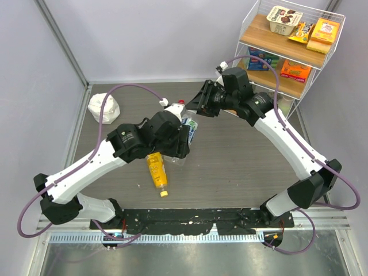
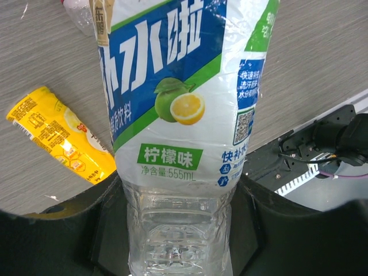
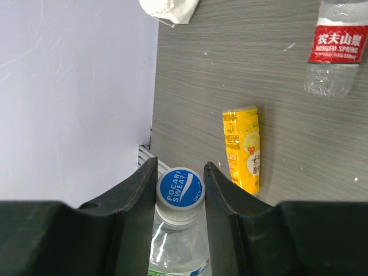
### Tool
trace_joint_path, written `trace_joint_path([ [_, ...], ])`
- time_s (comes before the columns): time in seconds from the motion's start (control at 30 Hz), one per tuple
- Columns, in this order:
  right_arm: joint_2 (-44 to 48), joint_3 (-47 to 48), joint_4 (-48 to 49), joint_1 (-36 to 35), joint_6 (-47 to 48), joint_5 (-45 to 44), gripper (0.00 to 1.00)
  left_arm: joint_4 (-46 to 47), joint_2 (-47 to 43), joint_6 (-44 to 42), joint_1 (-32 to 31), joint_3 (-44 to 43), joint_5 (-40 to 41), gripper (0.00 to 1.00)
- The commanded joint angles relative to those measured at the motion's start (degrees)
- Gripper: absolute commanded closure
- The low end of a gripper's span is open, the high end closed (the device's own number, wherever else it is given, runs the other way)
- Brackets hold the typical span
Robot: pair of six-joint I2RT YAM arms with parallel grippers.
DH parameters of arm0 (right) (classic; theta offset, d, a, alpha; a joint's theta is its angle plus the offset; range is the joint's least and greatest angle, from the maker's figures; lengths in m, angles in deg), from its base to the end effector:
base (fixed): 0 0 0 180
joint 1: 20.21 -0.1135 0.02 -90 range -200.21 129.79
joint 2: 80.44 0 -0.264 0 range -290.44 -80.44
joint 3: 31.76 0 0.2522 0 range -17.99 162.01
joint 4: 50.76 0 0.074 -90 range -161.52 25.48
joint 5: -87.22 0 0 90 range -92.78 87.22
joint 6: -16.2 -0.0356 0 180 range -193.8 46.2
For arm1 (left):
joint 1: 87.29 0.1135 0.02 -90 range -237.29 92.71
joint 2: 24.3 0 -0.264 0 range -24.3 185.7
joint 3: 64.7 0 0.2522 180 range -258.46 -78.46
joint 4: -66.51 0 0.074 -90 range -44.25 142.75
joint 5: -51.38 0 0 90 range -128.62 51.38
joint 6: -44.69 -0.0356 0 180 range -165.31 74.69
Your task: Unscrew the bottle caps
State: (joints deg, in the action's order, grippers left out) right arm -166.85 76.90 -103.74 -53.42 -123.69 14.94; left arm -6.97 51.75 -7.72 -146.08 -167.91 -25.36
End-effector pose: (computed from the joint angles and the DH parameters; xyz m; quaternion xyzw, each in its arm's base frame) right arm 0.2699 0.1896 0.4173 0.0492 0.8608 0.4242 0.2768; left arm 0.1395 -0.2145 0.4063 0.1274 0.9142 -0.2040 0.3262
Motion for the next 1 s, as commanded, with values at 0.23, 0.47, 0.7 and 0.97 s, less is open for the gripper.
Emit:
trace_joint_path([
  [0.23, 11.6, -6.55, 18.99, 0.43, 5.24, 12.15, 0.98, 10.67, -7.31, 1.7, -0.01, 5.24, -6.39, 0.75],
  [0.47, 15.74, -12.88, 35.25, 2.89, -0.11, 22.69, 0.98, 20.25, -11.71, 1.88, -0.02, 10.96, -11.75, 0.75],
  [0.7, 15.84, -19.13, 59.6, 4.65, -14.43, 31.41, 0.98, 29.22, -14.7, 2.49, -0.1, 15.18, -17.56, 0.75],
  [0.97, 15.31, -18.78, 66.98, 5.0, -17.78, 36.24, 0.98, 30.81, -14.97, 2.58, -0.01, 16.23, -19.67, 0.75],
])
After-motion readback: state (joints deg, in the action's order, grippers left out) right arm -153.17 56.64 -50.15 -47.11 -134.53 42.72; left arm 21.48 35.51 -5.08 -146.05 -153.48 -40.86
